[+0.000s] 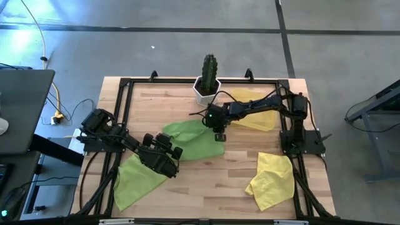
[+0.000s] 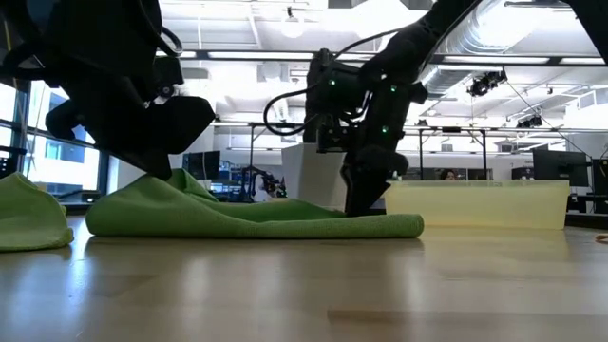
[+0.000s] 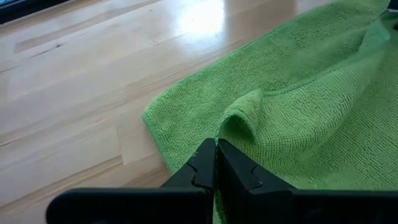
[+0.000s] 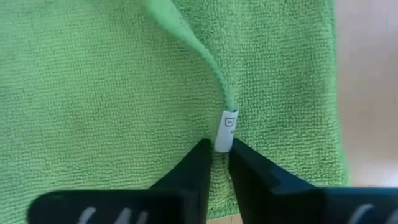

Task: Roll microfiber towels into tight, uniform cylinder then place into a basket
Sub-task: Roll the green towel

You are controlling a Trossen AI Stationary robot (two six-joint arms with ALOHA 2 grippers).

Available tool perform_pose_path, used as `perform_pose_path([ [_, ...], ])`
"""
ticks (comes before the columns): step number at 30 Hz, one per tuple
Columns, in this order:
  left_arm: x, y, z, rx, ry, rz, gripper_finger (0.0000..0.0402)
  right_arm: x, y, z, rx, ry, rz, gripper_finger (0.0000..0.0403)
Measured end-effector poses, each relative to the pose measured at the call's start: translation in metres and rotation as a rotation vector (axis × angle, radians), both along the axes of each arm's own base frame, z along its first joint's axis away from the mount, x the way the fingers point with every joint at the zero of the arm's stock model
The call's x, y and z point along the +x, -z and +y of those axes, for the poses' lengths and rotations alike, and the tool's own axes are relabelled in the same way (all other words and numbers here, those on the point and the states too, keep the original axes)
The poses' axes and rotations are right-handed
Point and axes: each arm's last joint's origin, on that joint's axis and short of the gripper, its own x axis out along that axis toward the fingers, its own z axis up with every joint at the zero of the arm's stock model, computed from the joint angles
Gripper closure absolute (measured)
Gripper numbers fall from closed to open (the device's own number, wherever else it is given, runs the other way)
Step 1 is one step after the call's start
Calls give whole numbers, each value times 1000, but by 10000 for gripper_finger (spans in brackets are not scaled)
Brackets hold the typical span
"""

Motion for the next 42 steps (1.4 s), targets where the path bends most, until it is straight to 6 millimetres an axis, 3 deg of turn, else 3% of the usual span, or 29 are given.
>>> perform_pose_path([
  [7, 0, 0, 0, 1, 0, -1, 400, 0, -5, -1, 3, 3, 51, 381],
  [17, 0, 0, 0, 2, 1, -1, 400, 1, -6, 4, 4, -17, 54, 305],
  [34, 0, 0, 0, -1, 0, -1, 400, -6, -5, 6, 26, -17, 126, 308],
  [42, 0, 0, 0, -2, 0, 0, 400, 4, -18, 3, 19, 2, 78, 308],
])
